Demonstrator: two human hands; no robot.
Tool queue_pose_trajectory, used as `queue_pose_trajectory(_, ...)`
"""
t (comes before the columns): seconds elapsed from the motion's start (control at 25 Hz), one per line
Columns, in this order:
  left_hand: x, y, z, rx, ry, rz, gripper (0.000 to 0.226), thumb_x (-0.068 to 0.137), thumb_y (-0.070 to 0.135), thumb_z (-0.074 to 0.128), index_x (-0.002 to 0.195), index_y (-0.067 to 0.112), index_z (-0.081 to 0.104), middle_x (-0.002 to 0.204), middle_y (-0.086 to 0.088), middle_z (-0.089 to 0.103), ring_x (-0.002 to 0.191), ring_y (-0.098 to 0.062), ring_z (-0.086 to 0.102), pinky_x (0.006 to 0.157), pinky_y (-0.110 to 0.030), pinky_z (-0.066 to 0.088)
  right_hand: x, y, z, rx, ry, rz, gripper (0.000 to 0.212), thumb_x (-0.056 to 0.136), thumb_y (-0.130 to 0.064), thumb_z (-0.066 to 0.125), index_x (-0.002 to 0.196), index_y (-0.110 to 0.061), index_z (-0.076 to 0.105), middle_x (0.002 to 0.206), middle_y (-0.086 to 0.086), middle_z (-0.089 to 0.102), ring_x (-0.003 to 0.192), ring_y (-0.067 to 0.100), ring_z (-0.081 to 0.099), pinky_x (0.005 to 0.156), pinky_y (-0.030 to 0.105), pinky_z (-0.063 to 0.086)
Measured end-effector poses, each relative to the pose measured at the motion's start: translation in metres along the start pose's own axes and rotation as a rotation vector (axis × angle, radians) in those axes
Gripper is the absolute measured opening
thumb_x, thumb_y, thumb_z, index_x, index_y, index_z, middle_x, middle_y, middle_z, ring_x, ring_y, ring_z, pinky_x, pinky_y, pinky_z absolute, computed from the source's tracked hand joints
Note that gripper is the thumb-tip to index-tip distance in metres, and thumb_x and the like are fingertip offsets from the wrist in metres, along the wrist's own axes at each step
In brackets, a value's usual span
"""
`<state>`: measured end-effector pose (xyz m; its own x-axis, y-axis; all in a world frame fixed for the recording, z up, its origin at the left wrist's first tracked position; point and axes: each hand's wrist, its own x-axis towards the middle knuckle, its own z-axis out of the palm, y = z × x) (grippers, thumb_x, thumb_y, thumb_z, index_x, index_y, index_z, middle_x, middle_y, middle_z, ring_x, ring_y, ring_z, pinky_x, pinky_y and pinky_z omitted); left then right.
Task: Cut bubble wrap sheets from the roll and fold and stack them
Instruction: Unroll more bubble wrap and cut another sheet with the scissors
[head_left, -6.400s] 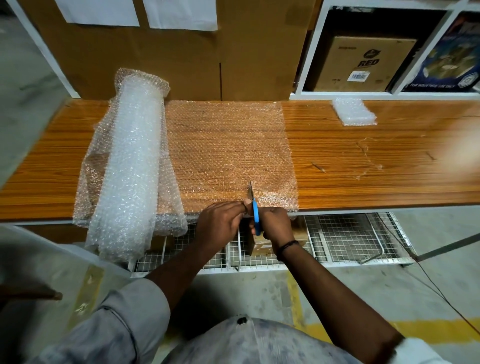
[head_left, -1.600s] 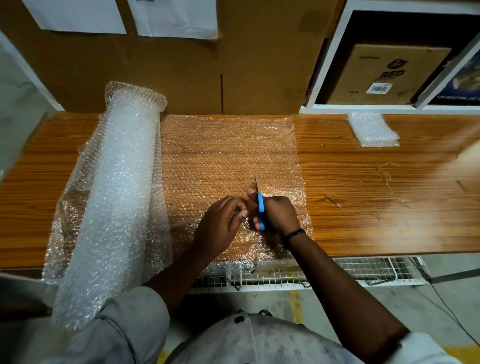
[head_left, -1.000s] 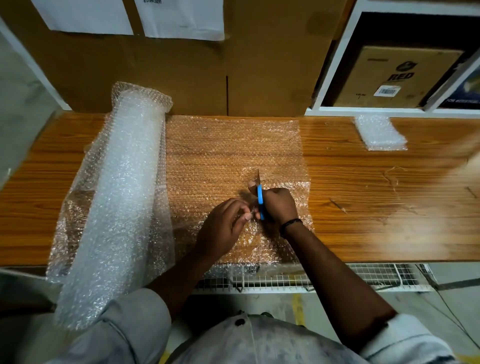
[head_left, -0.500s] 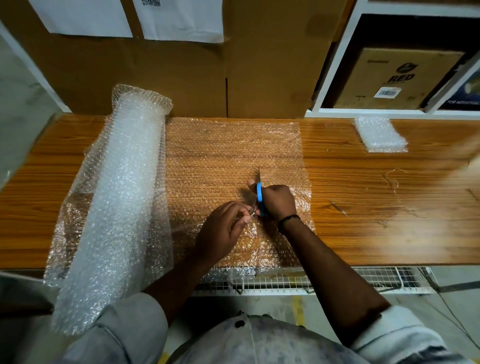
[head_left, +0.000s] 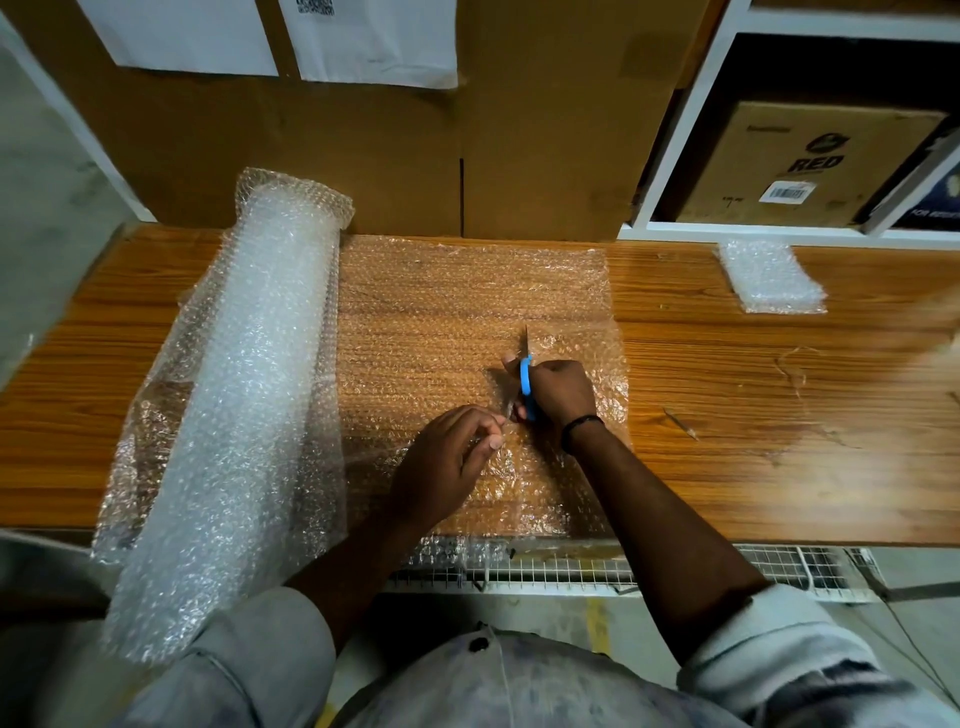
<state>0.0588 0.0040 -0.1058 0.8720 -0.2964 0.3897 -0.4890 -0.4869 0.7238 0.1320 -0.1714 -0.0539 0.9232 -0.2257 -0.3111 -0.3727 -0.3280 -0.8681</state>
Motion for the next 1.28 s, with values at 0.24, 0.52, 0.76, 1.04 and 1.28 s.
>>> queue_pose_trajectory(0.24,0.001,0.001,0.0,-0.027,-0.009,0.009,0.009,0.104,0.022,0.057,0.099,0.015,0.061,0.116,0.006,0.067,0.114,-0.013,0.063,0.089,-0.046,0.052,0.018,-0.002,0.001,0.093,-0.037,0.066,0.064,0.061,-0.061,0.082,0.071,0.001,0.073,0.066,0.019,0.073,0.064,0.04,0.074,0.064,0.047,0.06)
queue_pose_trajectory(0.52,0.001,0.006,-0.001,-0.051,0.022,-0.013,0.015,0.104,0.027,0.056,0.098,0.015,0.062,0.113,0.006,0.069,0.111,-0.009,0.065,0.087,-0.043,0.056,0.032,0.012,-0.001,0.022,0.006,0.066,0.031,0.079,-0.032,0.075,0.065,-0.005,0.072,0.067,0.017,0.073,0.062,0.037,0.074,0.058,0.053,0.062)
queue_pose_trajectory(0.76,0.025,0.005,-0.002,-0.038,0.161,-0.207,0.019,0.102,0.034,0.058,0.096,0.018,0.066,0.095,0.01,0.072,0.089,-0.005,0.069,0.073,-0.039,0.06,0.027,0.005,-0.013,0.128,-0.08,0.085,0.026,0.083,-0.017,0.082,0.074,0.003,0.069,0.067,0.017,0.068,0.048,0.022,0.066,0.048,0.03,0.055)
queue_pose_trajectory(1.04,0.118,-0.006,0.006,0.267,0.044,-0.224,0.017,0.094,0.018,0.065,0.108,0.026,0.071,0.11,0.009,0.071,0.103,-0.014,0.063,0.088,-0.034,0.052,0.03,0.011,-0.017,0.241,-0.173,0.094,0.047,0.077,-0.037,0.082,0.082,0.009,0.071,0.068,0.021,0.069,0.054,0.028,0.065,0.053,0.034,0.05)
queue_pose_trajectory(1.28,0.16,-0.038,0.021,0.475,-0.095,-0.191,0.028,0.089,0.021,0.068,0.117,0.025,0.071,0.122,0.002,0.066,0.114,-0.025,0.054,0.093,-0.041,0.046,0.031,0.012,-0.015,0.357,-0.196,0.092,0.053,0.074,-0.043,0.086,0.083,0.007,0.069,0.064,0.023,0.065,0.053,0.029,0.063,0.061,0.041,0.052)
